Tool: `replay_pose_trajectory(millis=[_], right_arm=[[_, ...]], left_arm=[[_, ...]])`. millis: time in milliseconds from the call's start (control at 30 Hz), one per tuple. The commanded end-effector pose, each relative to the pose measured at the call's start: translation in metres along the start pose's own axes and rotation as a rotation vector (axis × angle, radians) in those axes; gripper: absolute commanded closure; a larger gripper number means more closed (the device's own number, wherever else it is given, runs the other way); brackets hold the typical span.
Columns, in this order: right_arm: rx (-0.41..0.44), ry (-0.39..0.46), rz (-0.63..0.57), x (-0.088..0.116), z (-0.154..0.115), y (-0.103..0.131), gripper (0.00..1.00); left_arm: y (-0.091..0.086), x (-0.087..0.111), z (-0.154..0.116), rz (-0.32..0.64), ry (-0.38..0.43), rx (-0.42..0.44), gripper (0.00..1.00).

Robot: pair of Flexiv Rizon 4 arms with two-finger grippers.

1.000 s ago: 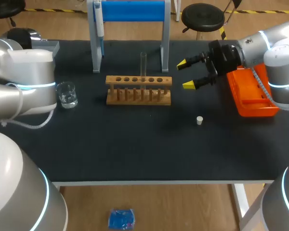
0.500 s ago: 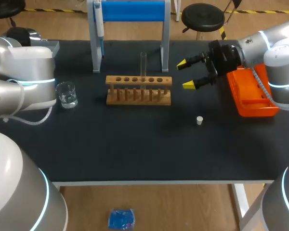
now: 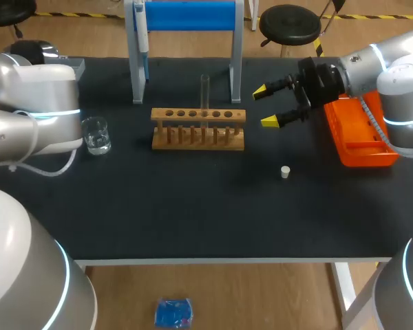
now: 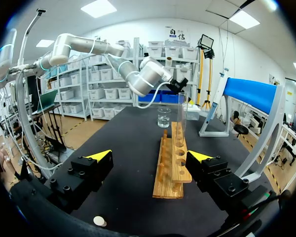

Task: Invert the test tube, pick up the pipette, mount the tip to pipette, aspirate from beaker and dispense into the tube, eject the tip, return the pipette, and cap with the stopper.

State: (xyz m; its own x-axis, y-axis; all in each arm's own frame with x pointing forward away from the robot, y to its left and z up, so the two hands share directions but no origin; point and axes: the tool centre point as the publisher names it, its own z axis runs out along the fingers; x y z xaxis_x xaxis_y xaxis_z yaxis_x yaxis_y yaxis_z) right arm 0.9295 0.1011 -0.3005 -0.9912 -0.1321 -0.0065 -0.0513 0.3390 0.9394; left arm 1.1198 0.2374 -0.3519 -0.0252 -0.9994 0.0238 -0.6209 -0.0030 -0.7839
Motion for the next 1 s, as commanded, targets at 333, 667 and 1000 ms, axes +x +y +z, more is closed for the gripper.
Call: replay_pose_trajectory(millis=[333,667,1000], right_arm=[[0.002,0.002,0.0,-0.0001,-0.0007,-0.0001,0.0],[0.002,0.002,0.0,-0.0001,-0.0007,-0.0001,0.0],[0.002,0.002,0.0,-0.0001,-0.0007,-0.0001,0.0]], left_arm=[[0.0029,0.005,0.003,-0.008,-0.008,0.001,0.65],[0.003,0.0096,0.0054,-0.001,-0.007,-0.008,0.7],[0.0033,0.0108,0.0069,0.0,-0.01,-0.012,0.74]])
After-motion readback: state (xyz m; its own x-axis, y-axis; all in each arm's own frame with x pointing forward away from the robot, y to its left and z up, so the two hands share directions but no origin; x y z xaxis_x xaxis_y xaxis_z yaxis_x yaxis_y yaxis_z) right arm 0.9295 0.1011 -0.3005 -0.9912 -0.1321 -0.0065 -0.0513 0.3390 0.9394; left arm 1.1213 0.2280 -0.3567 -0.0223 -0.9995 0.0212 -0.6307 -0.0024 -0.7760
